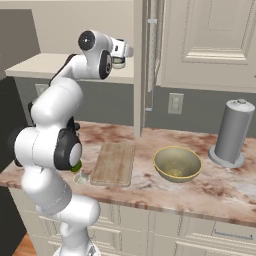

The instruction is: Open the cabinet. Place the bowl and condiment on the counter. Then place the lime and garlic on the cutting board.

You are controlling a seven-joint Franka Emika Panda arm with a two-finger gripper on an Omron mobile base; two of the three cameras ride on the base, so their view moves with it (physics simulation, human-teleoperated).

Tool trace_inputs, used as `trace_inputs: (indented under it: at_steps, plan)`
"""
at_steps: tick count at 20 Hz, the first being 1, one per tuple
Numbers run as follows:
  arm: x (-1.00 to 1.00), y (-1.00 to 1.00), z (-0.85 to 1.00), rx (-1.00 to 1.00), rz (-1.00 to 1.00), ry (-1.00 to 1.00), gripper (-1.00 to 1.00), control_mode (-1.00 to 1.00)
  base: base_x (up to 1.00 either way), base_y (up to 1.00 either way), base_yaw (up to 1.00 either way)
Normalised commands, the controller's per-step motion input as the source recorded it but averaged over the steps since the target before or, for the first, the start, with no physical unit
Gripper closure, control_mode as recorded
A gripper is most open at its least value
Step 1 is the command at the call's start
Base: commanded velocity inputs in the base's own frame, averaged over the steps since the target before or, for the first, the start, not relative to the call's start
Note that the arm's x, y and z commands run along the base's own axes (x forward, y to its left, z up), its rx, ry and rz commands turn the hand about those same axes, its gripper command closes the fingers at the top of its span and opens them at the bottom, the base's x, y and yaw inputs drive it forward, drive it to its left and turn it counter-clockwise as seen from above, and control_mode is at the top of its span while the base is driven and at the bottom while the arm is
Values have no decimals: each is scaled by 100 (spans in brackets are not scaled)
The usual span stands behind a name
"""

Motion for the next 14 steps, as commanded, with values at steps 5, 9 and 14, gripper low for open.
trace_inputs:
  at_steps: [5,9,14]
  plan:
    - [-39,13,0,0,-3,0,100,-100,0,0,0]
    - [-54,15,0,0,-4,0,100,-100,0,0,0]
    - [-66,12,0,0,-4,0,100,-100,0,0,0]
